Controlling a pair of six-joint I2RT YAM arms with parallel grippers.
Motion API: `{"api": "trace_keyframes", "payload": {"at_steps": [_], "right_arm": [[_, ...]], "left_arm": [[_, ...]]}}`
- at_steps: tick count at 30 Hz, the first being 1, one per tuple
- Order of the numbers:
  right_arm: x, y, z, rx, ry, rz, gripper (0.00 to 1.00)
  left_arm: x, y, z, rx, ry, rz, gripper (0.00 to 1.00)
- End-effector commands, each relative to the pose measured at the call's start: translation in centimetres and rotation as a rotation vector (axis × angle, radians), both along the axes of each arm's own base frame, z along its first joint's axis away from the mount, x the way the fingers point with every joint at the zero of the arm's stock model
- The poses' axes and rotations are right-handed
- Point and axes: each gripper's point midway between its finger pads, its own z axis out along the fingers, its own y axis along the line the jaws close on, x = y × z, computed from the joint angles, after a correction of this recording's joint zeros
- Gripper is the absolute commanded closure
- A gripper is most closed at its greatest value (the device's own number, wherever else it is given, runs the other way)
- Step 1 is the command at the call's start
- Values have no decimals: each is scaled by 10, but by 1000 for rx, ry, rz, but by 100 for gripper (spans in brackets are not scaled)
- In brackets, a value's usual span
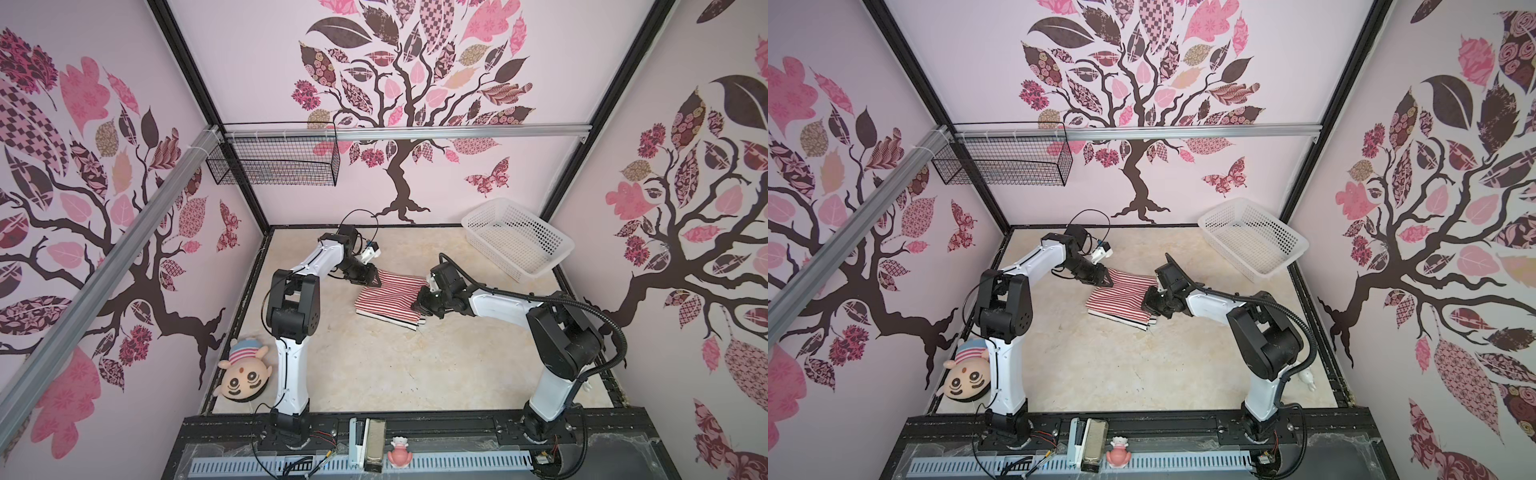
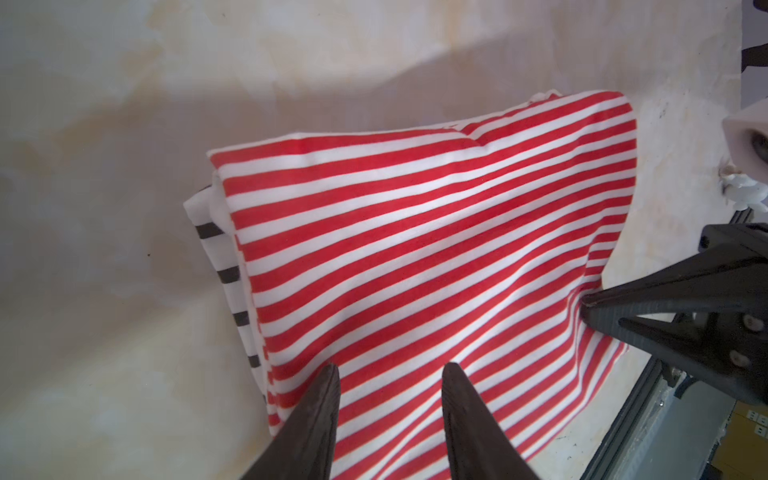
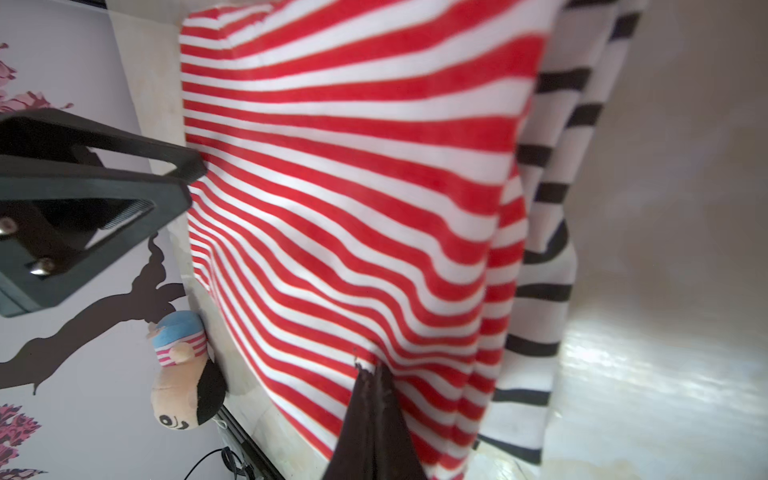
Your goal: Fold and stack the tank tops
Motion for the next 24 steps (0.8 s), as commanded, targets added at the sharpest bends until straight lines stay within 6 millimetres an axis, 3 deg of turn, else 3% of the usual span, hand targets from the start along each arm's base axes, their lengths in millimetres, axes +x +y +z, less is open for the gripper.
{"api": "trace_keyframes", "payload": {"at_steps": [1,4,8,12,15,24], "right_arm": [[-7,-2,-15,-15,29,-6,98],[-13,-2,-26,-13,57,5,97],[-8,-3,-11,-29,19,15,94],[0,-10,14,-57,-42,8,79],[3,-20,25,-60,-63,-13,68],[6,-66,41,-60,-91,-101,61]], "left_arm": [[-4,7,-19,29,16,-11,56],[-8,12,-32,69,32,-12,56],[-11,20,-32,89,40,3,56],[-5,35,-9,-8,-34,112,55],[-7,44,-3,-34,-48,144,54],[-47,23,-36,-90,106,97,54]]}}
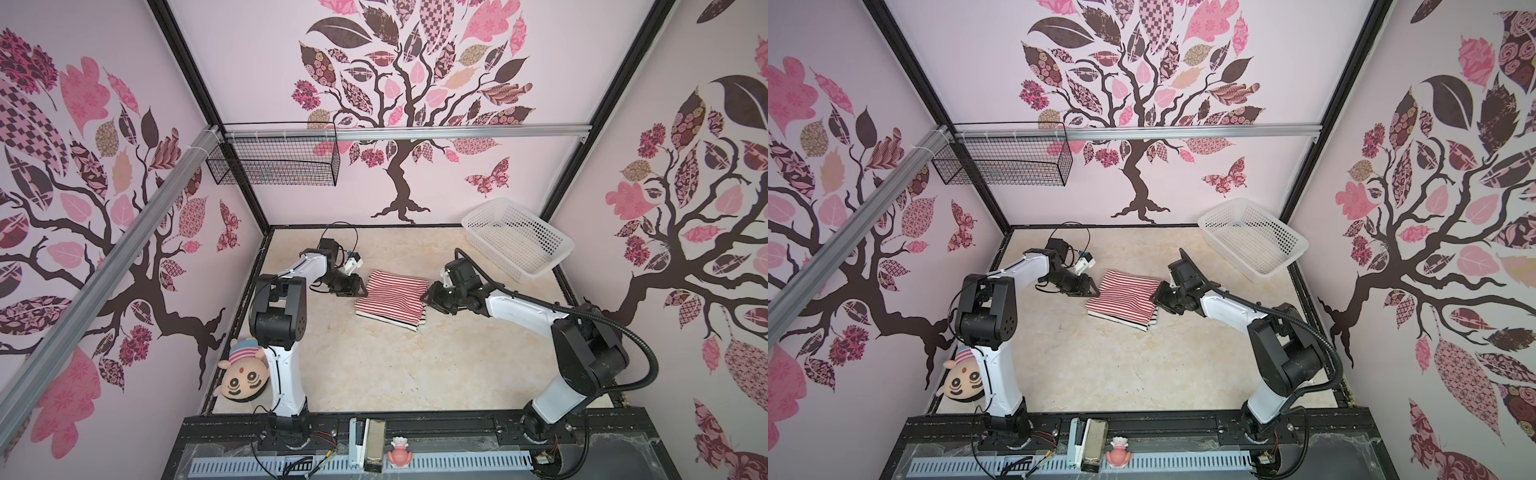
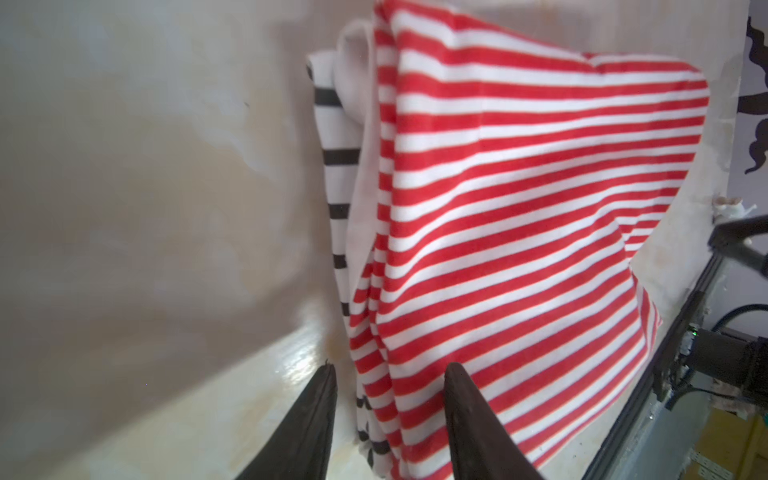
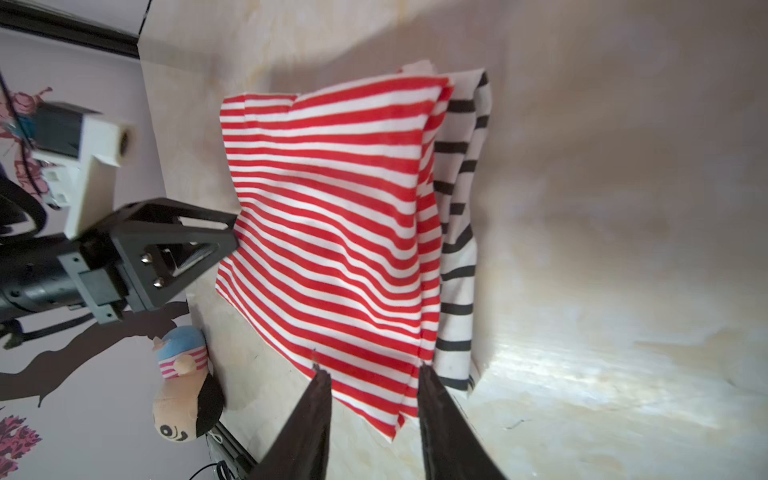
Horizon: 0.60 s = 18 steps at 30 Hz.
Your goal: Fold and stack the tank tops
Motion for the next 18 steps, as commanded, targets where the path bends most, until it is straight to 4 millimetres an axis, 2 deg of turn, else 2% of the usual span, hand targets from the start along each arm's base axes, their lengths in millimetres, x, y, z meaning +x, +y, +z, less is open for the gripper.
{"api": "trace_keyframes", "payload": {"at_steps": [1,8,10,12,13,15,18], "right_arm": [[-6,-25,4,-36,-1,-33,61],[-11,-57,22,-96,-46,-70,58],[-12,-65,27,-119,-65,-80,55],[-12,-77,32,-153,-94,-90,50],[-11,-86,35,-173,-105,-102,47],[-8,-109,45,-197,-138,-134,29],[-4,-150,61,-219,-184,-219,10]], "left_arm": [[-18,-17,-8,-43,38,-26,54],[-42,-31,-12,-51,67,-55,54],[-42,-27,-9,-32,48,-52,54],[-35,-15,-4,20,2,-30,53],[-30,-8,0,31,-18,-12,52],[-17,10,20,21,-78,54,49],[-6,36,53,27,-171,131,41]]}}
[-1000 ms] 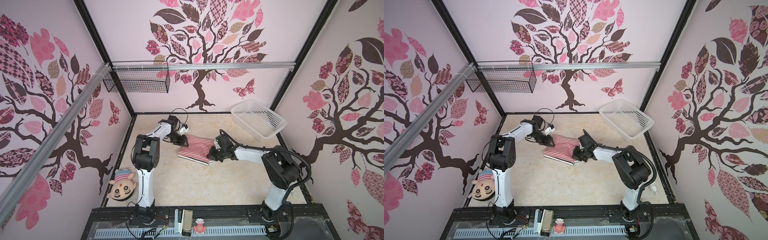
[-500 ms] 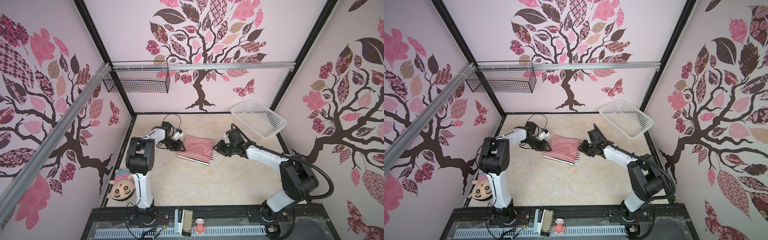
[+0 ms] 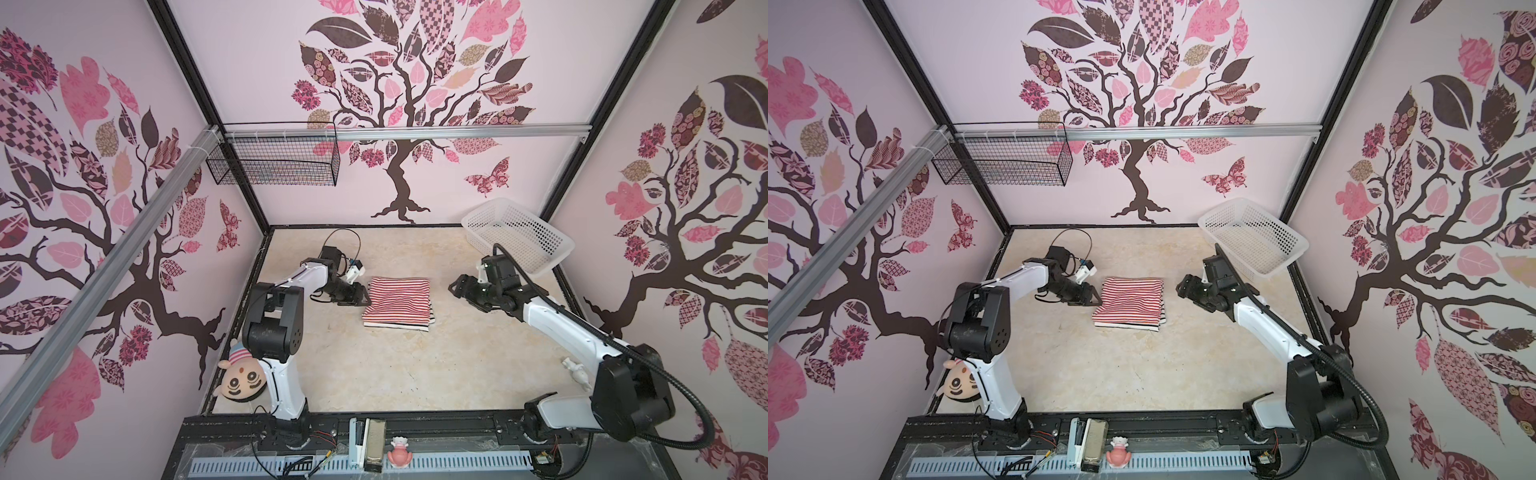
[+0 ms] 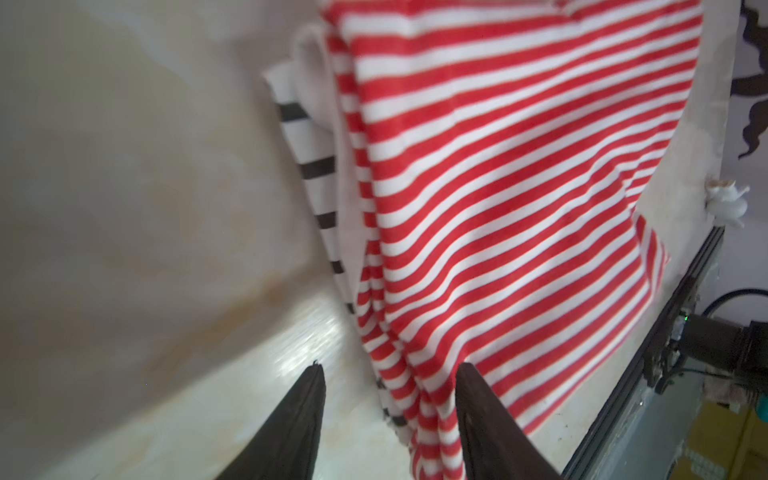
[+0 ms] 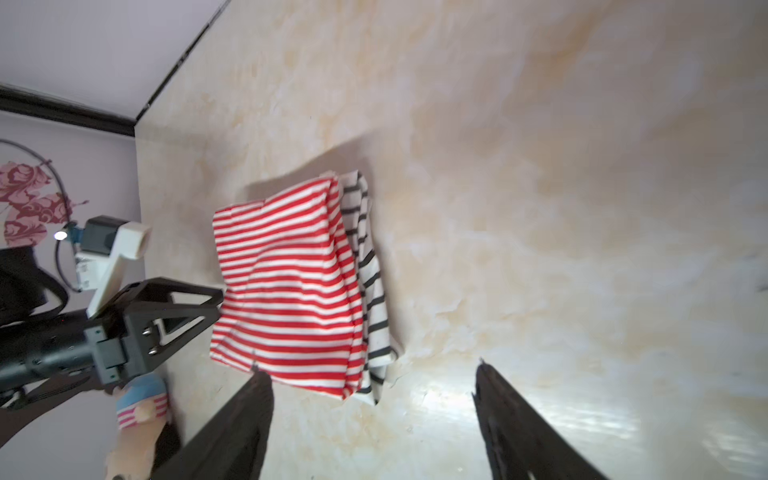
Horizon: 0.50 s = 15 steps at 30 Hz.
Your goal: Fold and stack the tank tops
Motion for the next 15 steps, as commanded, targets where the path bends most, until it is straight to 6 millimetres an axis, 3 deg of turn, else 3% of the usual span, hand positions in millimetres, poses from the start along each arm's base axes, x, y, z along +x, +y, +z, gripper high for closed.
{"api": "trace_keyframes", "payload": {"at_steps": [1,7,11,15], "right_arm": [[-3,-50,18,-81,-58,-80,6],[4,-122,47,-261,-171,-276,0],[8,-144,51,-403,-289,-324,0],[-2,-168,36,-535,-373,-393,0]], "left_arm": [[16,33,40,28,-143,92,38],[29,90,92,6,-356,297,4],[31,137,98,-26,-512,480,2],[24,152,81,16,-625,512,2]]}}
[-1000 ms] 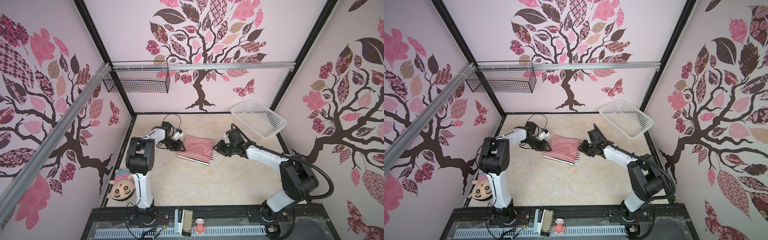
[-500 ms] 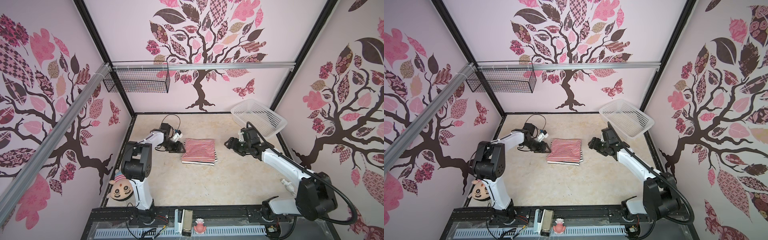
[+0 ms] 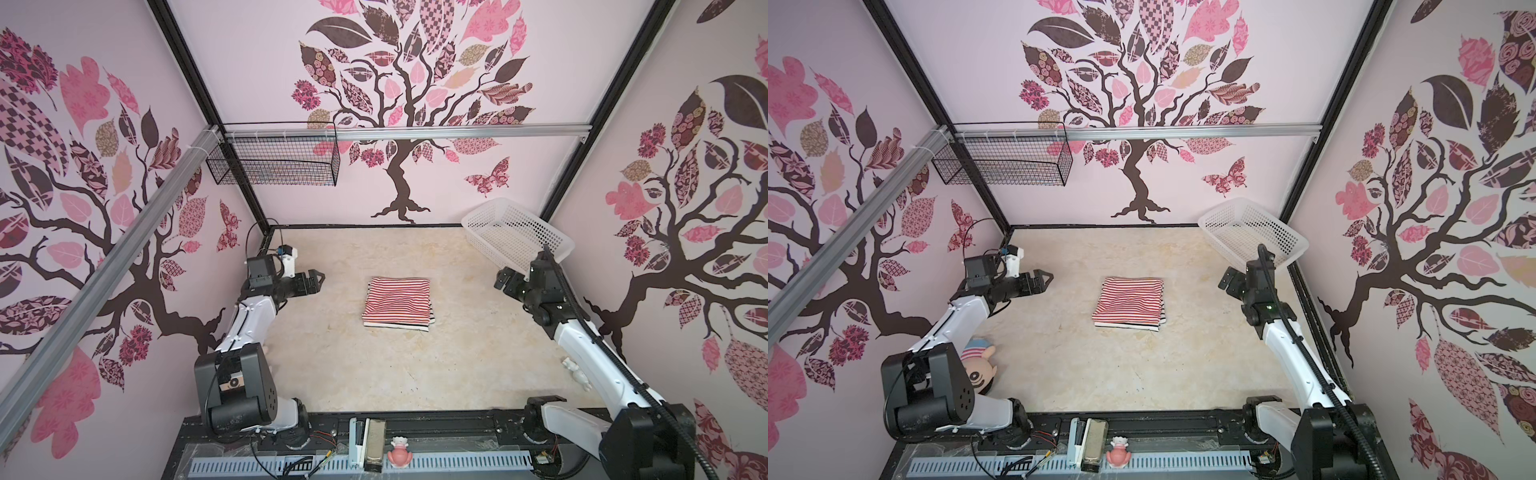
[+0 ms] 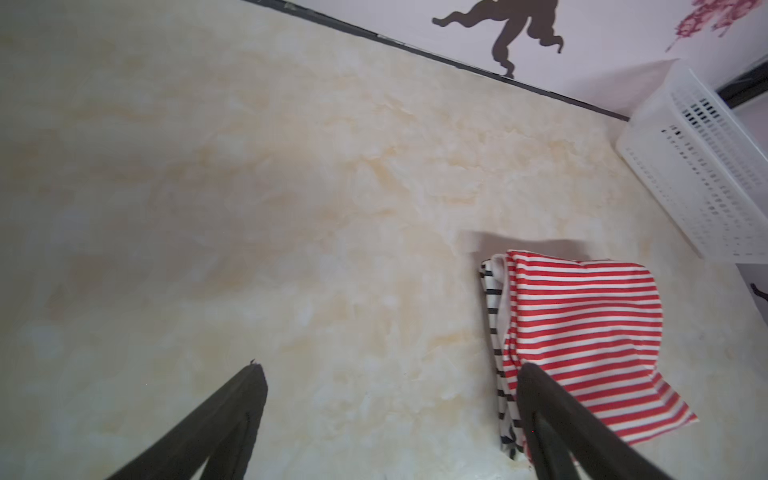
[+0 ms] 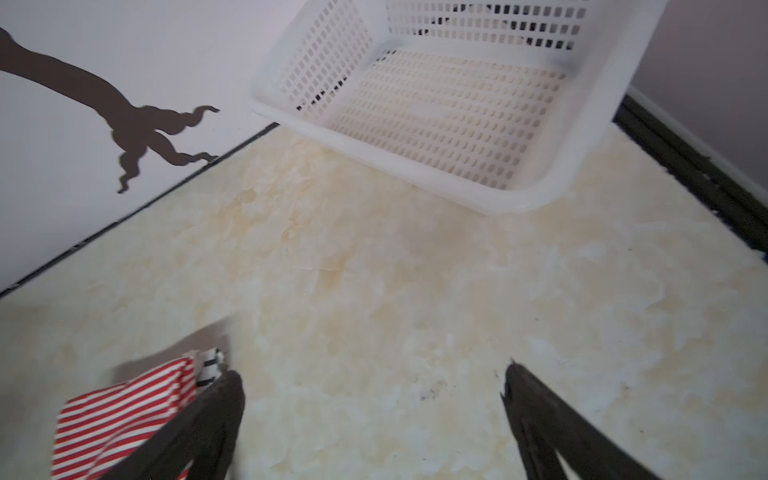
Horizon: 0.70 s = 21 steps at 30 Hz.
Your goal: Fold and stack the tank tops
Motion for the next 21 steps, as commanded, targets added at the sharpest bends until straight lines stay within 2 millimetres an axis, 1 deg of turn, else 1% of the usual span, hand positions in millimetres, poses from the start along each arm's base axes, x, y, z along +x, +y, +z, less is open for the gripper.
{"api": "trace_keyframes", "payload": {"at_steps": [1,3,4,6,8,12,13,14,16,17,18,19,20,21], "right_arm": [[-1,-27,12,-165,-114,-83,0],[-2,-27,6,-205,-161,-63,1],[-2,-27,5,-217,-189,-57,1],[-1,-22,2,-239,-242,-20,0],[0,-23,-6,-241,-256,-27,0],[6,-26,-31,-283,-212,-21,0],[7,-27,-35,-292,-210,-23,0],[7,-27,-39,-296,-217,-21,0],[9,-22,-43,-308,-251,9,0],[10,-20,-47,-312,-255,23,0],[12,-20,-50,-316,-254,28,0],[13,-19,-52,-316,-261,32,0],[14,-18,-52,-317,-275,41,0],[15,-17,-50,-318,-289,44,0]], "left_arm": [[8,3,-1,38,-138,11,2],[3,3,-16,51,-137,10,2],[2,3,-21,56,-145,10,2],[0,4,-25,80,-190,10,2],[-1,8,-32,113,-243,34,2],[-1,11,-26,133,-320,60,2],[0,15,-19,151,-373,86,2],[3,18,-17,139,-384,109,2],[8,14,-20,118,-372,108,2],[11,9,-17,98,-402,100,2],[13,1,-16,120,-421,71,2],[12,-4,-24,179,-396,73,2],[11,-12,-29,219,-407,56,2],[11,-19,-29,242,-442,40,2]]}}
